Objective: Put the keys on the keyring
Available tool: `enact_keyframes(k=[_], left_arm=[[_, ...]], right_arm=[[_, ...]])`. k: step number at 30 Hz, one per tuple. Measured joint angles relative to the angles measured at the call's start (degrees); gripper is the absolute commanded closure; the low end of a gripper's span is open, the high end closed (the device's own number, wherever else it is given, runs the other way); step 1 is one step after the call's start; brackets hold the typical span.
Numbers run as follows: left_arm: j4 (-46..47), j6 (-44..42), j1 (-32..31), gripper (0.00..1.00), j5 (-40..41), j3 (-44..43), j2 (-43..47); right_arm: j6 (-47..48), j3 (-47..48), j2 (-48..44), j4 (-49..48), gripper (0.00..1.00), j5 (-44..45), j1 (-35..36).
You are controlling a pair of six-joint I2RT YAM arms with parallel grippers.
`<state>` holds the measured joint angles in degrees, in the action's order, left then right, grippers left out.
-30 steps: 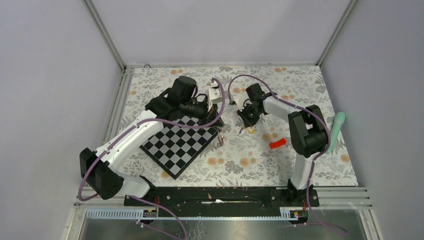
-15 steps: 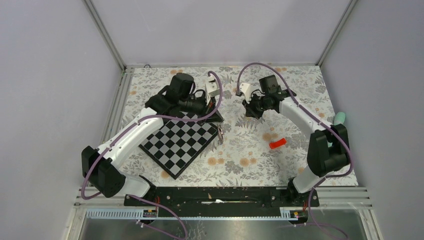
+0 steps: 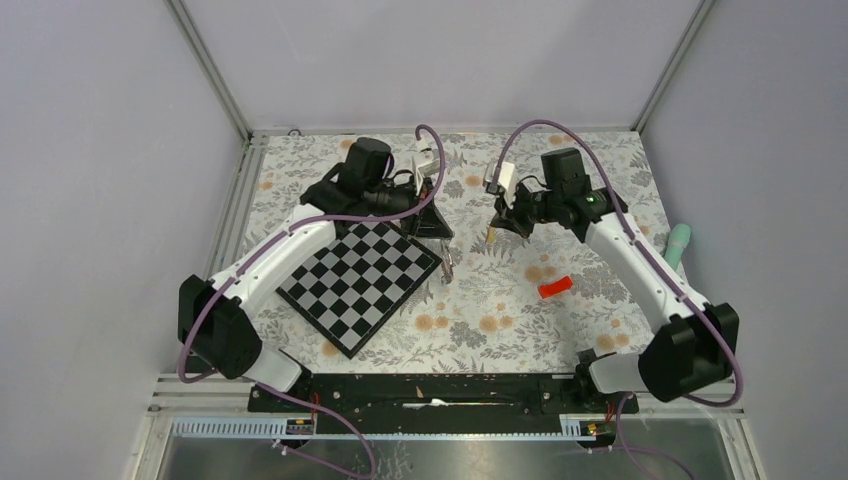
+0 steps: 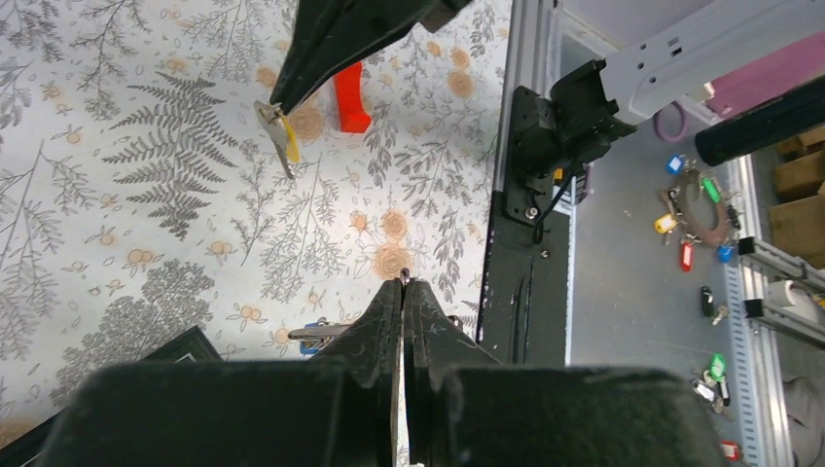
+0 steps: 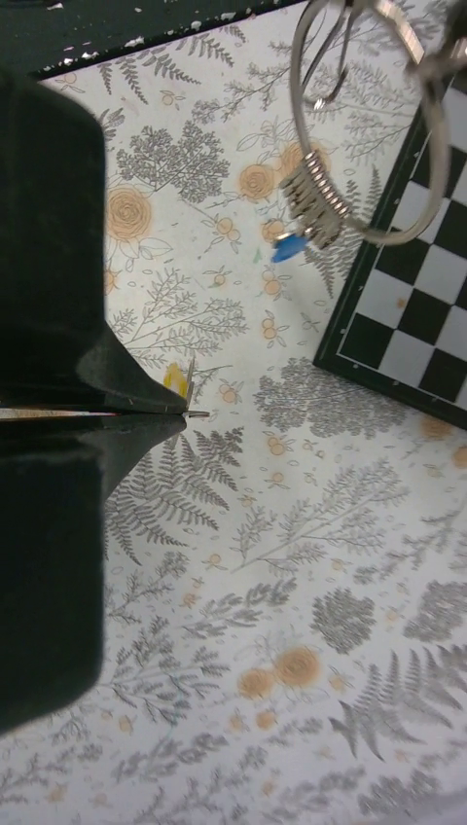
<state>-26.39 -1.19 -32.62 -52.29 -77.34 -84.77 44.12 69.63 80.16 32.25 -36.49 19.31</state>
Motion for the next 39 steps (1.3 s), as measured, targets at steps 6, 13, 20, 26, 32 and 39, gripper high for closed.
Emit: enact_keyframes(k=[6,13,20,26,32,39], left_arm=[[4.63,5.03,0.02,1.00,-2.21,-0.15,-1.75],[10.75,11.08,0.13,1.00,-3.54,-0.35,-2.84],[15.72,17.97,0.13,1.00,-3.28,-0.02,-2.93],[20.81,25.64,0.11,1.00,-1.11,2.99,-2.93],[24.33,33.31,0.11,1.00,1.38,7.15,-2.91],[27.10,39.01,-0.17,1.00,3.43,9.53,-1.70]], right_arm=[[-0.66,-2.32,-6.86,-3.30,1.00,-4.28,0.00],[-1.09,-4.31,-9.57,-5.99,1.00,-8.24,0.00],[-0.68,-6.82,-13.18,-6.45,1.00,-10.80,0.00],[-0.68,-8.15,-15.26,-7.67,1.00,-14.21,0.00],[-1.62,-8.92,-15.23,-9.14,1.00,-17.86,0.02],[-4.11,-10.95,-14.84,-12.68,1.00,-19.17,0.02]])
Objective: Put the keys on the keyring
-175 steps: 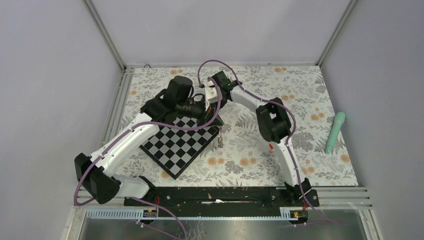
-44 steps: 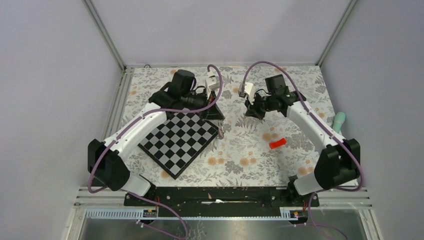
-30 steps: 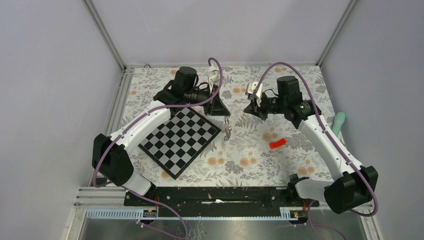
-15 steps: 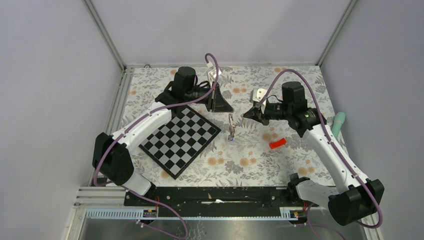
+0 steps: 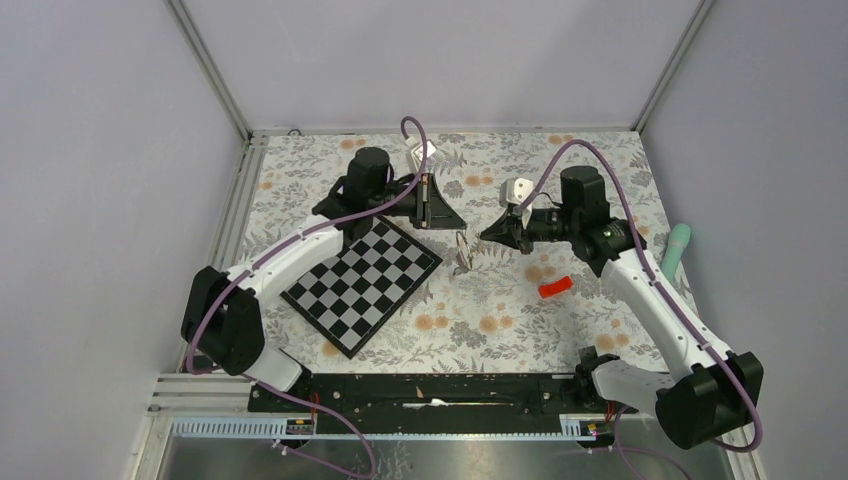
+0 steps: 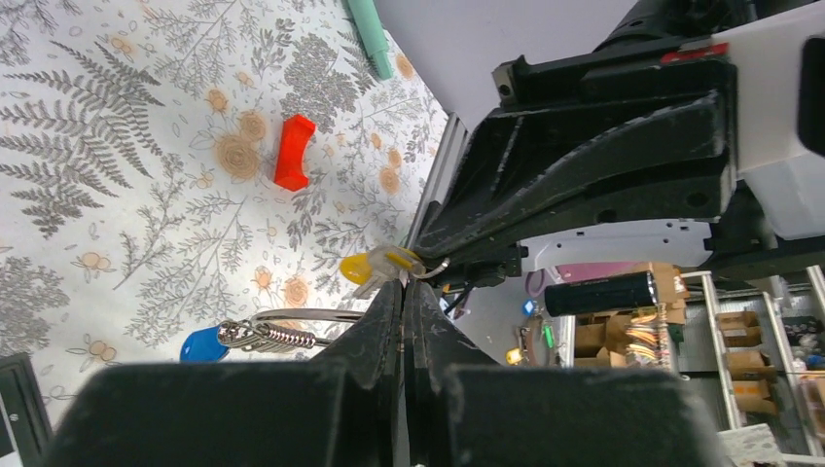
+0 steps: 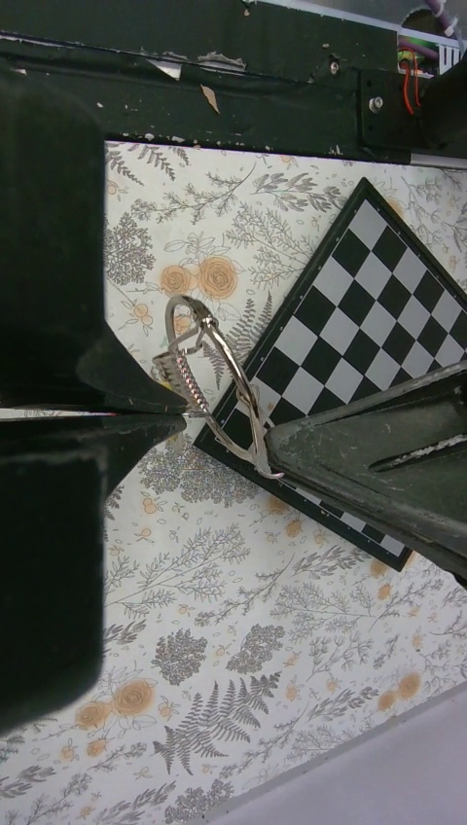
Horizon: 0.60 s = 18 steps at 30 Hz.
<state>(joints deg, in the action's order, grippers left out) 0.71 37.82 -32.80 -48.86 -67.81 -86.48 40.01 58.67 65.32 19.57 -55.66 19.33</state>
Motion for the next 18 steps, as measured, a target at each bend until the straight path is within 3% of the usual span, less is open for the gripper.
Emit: enact_keyframes(k=[8,18], left_arm=[[3.87,4.74,-0.66,1.00,-0.09,1.90,0.61],[5.44,4.26,-2.54,1.00,-0.52,1.90,0.61]], right_arm=[[-3.06,-2.08,0.42,-4.07,1.00,0.00,0.07],[-3.91,-2.69,0.42,-6.08,1.00,-0.76,0.81]])
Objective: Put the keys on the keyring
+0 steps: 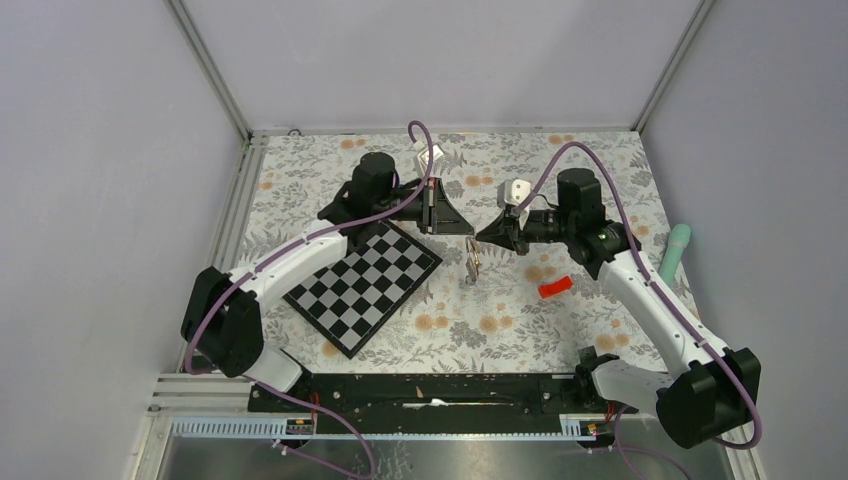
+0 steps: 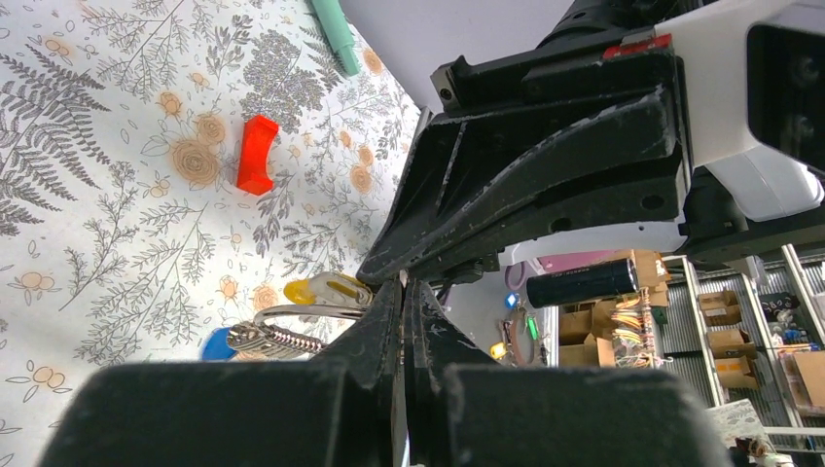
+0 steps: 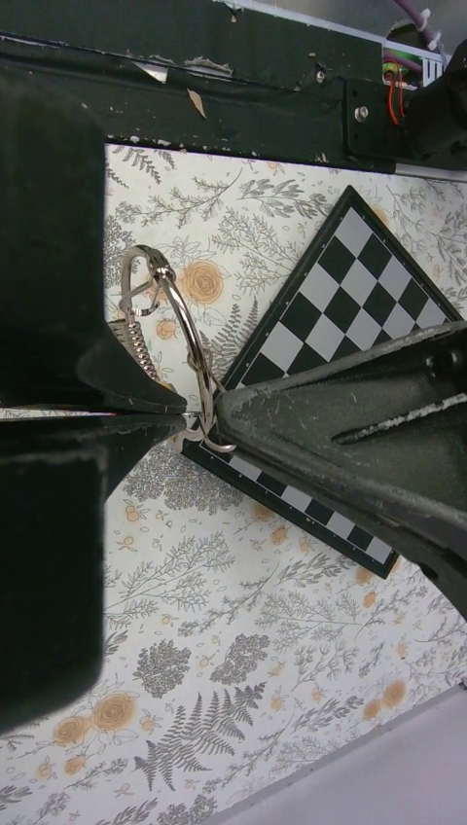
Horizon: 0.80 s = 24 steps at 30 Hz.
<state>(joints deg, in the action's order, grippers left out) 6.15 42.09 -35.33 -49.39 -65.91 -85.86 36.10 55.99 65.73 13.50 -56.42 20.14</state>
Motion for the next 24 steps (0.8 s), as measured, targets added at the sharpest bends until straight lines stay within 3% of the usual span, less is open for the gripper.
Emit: enact_keyframes(k=[10,24], left_arm=[[-0.02,-1.14,0.00,1.00,0.07,0.00,0.00],[0.09,-1.55,0.00,1.00,0.13,0.79,0.00]], right_arm=[[6.14,-0.57,-0.02,3.76,1.00,0.24,0.55],[7.61,-0.57,-1.14,4.72,1.00,0.42,0.55]])
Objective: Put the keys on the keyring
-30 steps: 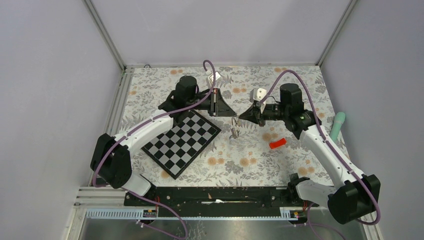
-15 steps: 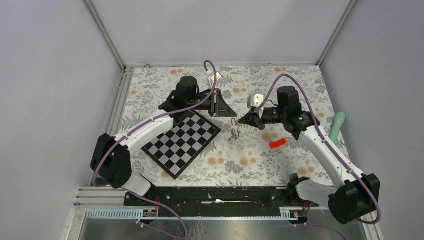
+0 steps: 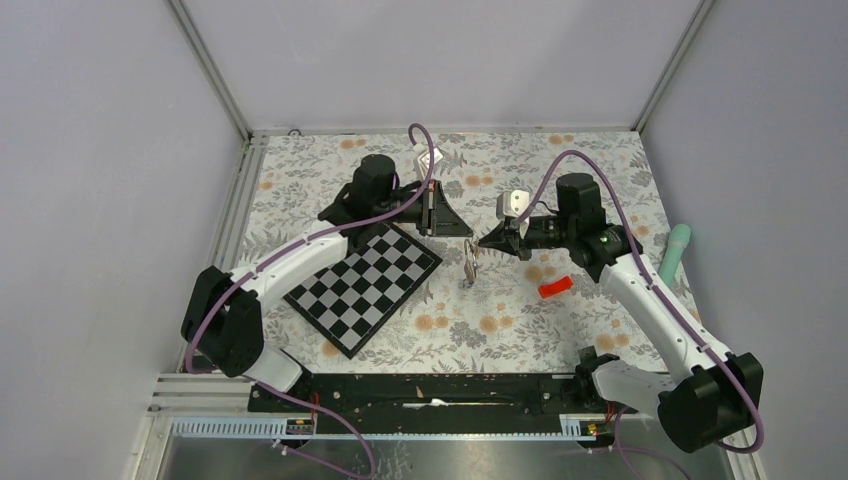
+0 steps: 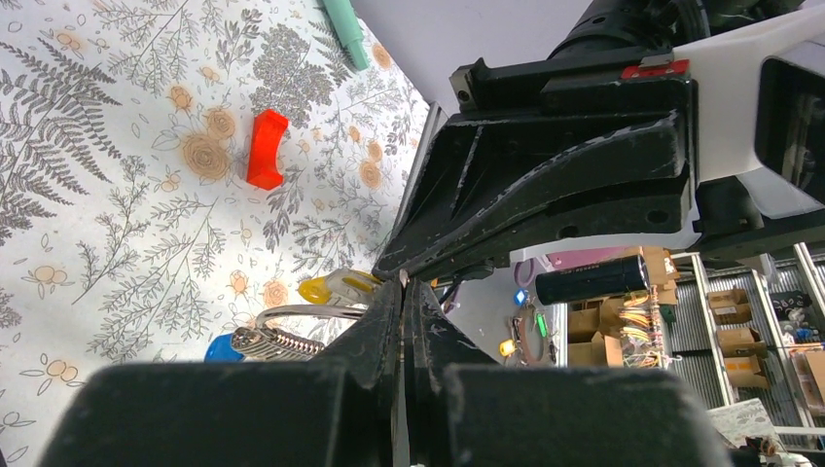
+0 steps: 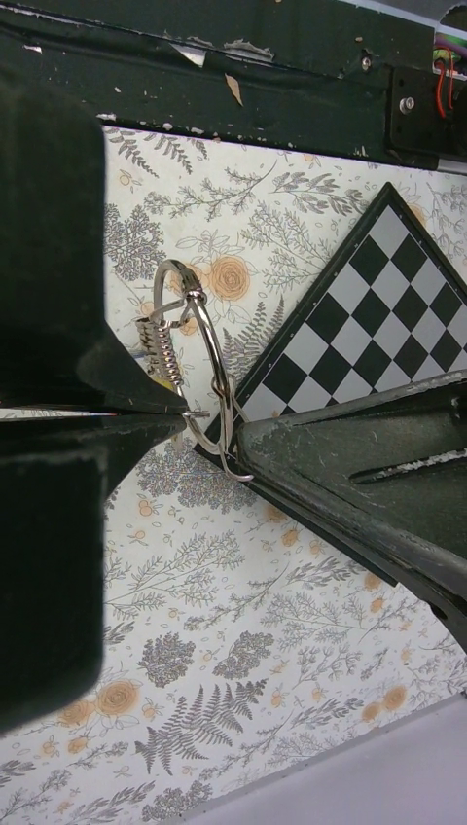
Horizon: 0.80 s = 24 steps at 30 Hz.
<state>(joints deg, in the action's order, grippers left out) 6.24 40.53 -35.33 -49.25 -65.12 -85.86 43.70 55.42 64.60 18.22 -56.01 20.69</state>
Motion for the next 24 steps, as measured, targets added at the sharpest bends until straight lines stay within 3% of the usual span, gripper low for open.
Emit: enact_keyframes(k=[24], left_arm=[[1.20,0.35,0.00,1.00,0.00,1.05,-0.52]], right_arm=[[-2.21,0.00,-0.07,-0.20,1.00,1.09,0.00]])
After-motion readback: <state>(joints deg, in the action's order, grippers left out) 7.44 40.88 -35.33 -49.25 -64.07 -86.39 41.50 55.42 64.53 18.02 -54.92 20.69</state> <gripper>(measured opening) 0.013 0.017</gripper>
